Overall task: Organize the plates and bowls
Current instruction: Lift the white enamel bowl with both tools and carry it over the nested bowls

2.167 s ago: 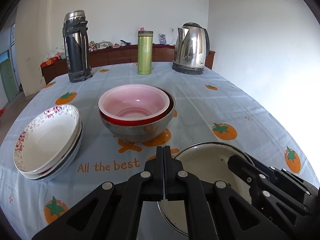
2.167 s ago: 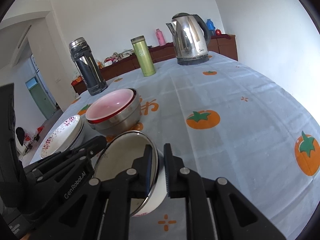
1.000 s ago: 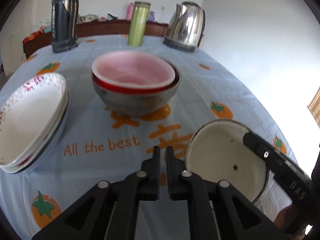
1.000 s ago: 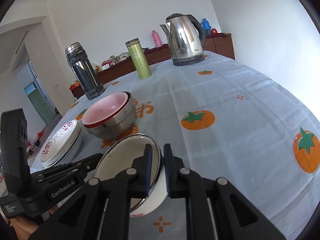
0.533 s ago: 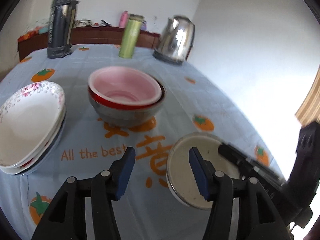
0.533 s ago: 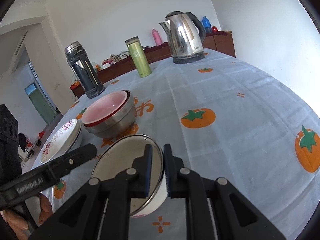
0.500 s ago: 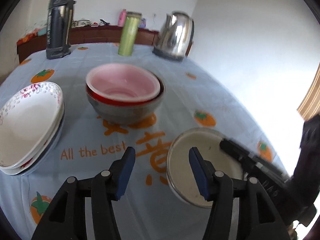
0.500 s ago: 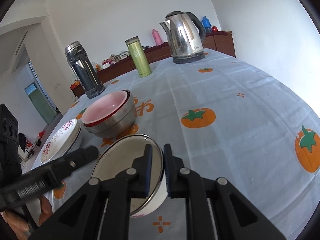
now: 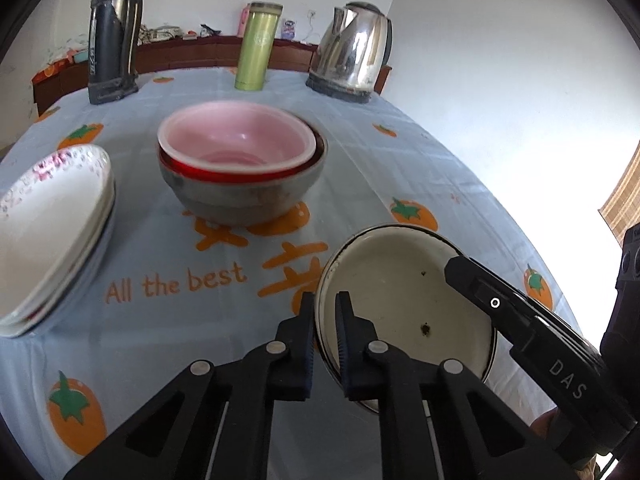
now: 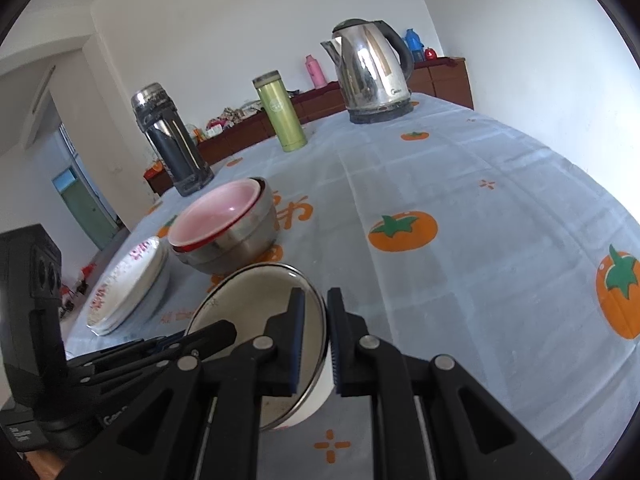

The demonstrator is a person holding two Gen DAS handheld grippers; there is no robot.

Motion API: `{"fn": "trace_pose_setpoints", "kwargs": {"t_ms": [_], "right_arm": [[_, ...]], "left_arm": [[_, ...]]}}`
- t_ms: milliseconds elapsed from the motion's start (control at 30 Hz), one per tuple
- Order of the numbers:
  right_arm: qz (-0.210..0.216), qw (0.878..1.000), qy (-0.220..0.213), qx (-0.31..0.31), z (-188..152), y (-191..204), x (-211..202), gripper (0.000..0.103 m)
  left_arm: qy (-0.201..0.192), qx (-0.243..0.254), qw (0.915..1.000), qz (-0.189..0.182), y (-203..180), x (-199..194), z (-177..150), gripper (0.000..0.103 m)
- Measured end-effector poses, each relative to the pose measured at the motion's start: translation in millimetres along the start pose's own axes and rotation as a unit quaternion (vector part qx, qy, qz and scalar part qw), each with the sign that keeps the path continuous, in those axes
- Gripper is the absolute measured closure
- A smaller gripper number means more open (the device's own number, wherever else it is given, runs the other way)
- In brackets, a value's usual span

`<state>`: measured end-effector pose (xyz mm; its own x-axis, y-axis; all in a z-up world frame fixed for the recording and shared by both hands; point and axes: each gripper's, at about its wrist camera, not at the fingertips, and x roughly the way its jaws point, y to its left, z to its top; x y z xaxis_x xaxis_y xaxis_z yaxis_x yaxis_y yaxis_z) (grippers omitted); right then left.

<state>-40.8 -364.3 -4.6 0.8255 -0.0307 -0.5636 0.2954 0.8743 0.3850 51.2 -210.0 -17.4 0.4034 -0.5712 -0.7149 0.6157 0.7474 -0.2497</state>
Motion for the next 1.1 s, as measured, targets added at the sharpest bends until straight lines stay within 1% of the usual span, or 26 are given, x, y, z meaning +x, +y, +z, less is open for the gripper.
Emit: {"fn": "trace_pose_setpoints", "kwargs": {"t_ms": [133, 233, 400, 533, 667, 900, 1100], "right_arm": [[0.009, 1.000, -0.007, -0.004, 7.2, 9.1, -0.9, 0.091], [0.016, 1.000, -0.011, -0.005, 17.4, 16.3, 1.2, 0.091], [0.024, 0.999, -0.034, -0.016, 41.6, 35.7, 2.8, 0.091], [0.029, 0.998, -0.045, -0.024, 61.2, 50.6, 11.6, 0.091], [0.031, 0.998, -0.047, -0.023, 76.2, 60.1, 27.7, 0.091], [0.032, 0.999, -0.039, -0.011, 86.4, 64.4, 55.6, 0.091], [0.030, 0.999, -0.030, 0.000, 92.9, 64.0, 76.0, 0.091]], "left_arm": [[-0.017, 0.009, 0.9997, 0.016, 0.7, -10.6, 11.6, 0.093], [-0.028, 0.010, 0.9994, 0.021, 4.7, -15.4, 21.8, 0.093], [-0.056, 0.012, 0.9977, 0.035, 13.9, -26.8, 42.6, 0.092], [-0.073, 0.007, 0.9963, 0.045, 24.4, -27.9, 59.1, 0.092], [-0.079, -0.002, 0.9956, 0.051, 37.1, -22.4, 74.2, 0.092], [-0.085, -0.016, 0.9944, 0.061, 54.2, -10.2, 96.2, 0.092], [-0.082, -0.025, 0.9941, 0.066, 64.2, 2.3, 106.4, 0.092]]}}
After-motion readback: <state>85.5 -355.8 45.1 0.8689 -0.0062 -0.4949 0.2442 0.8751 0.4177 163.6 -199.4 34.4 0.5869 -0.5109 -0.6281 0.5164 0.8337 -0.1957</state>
